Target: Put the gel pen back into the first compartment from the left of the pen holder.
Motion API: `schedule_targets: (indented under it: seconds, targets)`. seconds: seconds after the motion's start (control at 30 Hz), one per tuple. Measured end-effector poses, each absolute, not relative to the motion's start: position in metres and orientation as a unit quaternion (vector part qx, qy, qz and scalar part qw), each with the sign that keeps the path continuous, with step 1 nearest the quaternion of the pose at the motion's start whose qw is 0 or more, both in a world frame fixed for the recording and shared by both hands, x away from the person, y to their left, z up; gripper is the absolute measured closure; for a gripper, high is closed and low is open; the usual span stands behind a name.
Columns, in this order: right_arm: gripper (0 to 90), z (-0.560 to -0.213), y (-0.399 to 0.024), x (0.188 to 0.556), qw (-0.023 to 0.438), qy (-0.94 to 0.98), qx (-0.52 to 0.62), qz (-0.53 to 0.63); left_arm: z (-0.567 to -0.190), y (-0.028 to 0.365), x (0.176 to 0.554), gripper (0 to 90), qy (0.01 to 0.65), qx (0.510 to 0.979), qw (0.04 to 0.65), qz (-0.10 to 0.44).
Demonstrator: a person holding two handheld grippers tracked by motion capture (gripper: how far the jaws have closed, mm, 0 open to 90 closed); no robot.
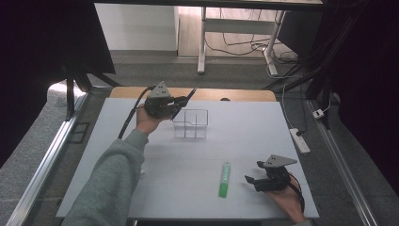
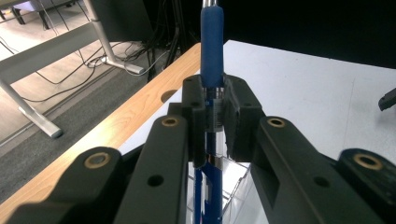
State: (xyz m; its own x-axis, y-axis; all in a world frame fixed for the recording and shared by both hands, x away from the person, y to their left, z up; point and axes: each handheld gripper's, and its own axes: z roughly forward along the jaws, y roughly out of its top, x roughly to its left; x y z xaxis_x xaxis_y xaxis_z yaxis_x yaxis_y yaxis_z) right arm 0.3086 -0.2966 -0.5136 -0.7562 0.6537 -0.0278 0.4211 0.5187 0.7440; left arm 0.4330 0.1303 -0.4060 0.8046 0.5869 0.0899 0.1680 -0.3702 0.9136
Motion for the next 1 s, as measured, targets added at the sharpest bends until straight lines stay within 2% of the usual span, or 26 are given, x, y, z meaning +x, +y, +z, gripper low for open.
schedule_targets:
  seconds: [1.0]
  targets:
    - [22.2, -0.516, -0.297, 0.31, 0.151, 0.859, 0.314, 0.374, -0.431, 0.123, 0.457, 77.0, 0.265, 0.793, 0.513, 0.191]
